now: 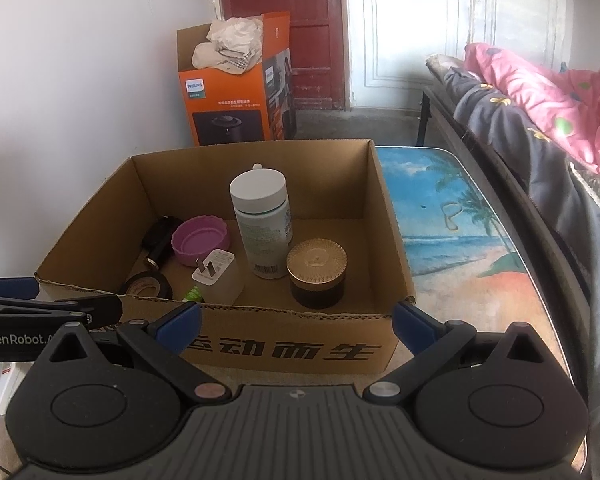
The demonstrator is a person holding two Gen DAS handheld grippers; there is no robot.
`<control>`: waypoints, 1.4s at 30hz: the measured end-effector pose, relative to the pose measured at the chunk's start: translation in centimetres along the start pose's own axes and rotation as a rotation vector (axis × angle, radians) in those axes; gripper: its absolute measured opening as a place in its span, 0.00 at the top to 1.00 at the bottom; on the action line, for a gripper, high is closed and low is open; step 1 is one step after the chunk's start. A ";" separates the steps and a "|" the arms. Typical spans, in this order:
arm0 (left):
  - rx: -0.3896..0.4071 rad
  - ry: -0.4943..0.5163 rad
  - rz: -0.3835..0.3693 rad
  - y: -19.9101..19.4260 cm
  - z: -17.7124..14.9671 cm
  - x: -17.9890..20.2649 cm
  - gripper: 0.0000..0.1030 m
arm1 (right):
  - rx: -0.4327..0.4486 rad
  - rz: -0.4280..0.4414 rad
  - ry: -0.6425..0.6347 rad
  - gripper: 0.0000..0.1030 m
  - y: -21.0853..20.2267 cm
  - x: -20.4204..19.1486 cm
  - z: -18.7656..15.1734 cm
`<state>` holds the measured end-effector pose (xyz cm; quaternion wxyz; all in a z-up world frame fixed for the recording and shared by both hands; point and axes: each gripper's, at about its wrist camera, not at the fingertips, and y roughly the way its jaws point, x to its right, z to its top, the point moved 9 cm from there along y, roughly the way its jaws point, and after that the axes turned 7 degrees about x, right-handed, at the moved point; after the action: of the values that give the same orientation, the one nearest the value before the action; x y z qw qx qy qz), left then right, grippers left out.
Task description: Organize rigid objects
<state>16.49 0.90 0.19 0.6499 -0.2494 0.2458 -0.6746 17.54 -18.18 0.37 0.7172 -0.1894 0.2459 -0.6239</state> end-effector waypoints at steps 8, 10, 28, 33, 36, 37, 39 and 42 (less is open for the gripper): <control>-0.003 0.000 0.001 -0.3 0.0 0.0 0.01 | -0.001 0.003 -0.002 0.00 -0.3 -0.1 0.0; -0.001 0.003 0.003 -0.5 0.0 0.1 0.01 | 0.000 0.003 -0.001 0.00 -0.3 -0.1 0.0; -0.006 0.006 0.004 -0.6 -0.1 0.3 0.01 | -0.005 -0.001 -0.001 0.00 -0.5 0.3 -0.1; -0.007 0.006 0.004 -0.5 -0.1 0.3 0.01 | -0.007 0.000 -0.001 0.00 -0.5 0.2 -0.1; -0.008 0.005 0.004 -0.5 -0.2 0.2 0.01 | -0.006 -0.001 -0.001 0.00 -0.5 0.2 -0.1; -0.007 0.005 0.004 -0.4 -0.2 0.2 0.01 | -0.006 -0.001 -0.001 0.00 -0.5 0.2 -0.1; -0.007 0.005 0.004 -0.4 -0.2 0.2 0.01 | -0.006 -0.001 0.000 0.00 -0.5 0.1 -0.1; -0.009 0.006 0.005 -0.4 -0.2 0.2 0.01 | -0.009 -0.002 0.000 0.00 -0.4 0.1 -0.1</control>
<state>16.08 0.76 0.29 0.6499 -0.2496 0.2513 -0.6725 17.12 -18.37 0.50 0.7159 -0.1928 0.2483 -0.6234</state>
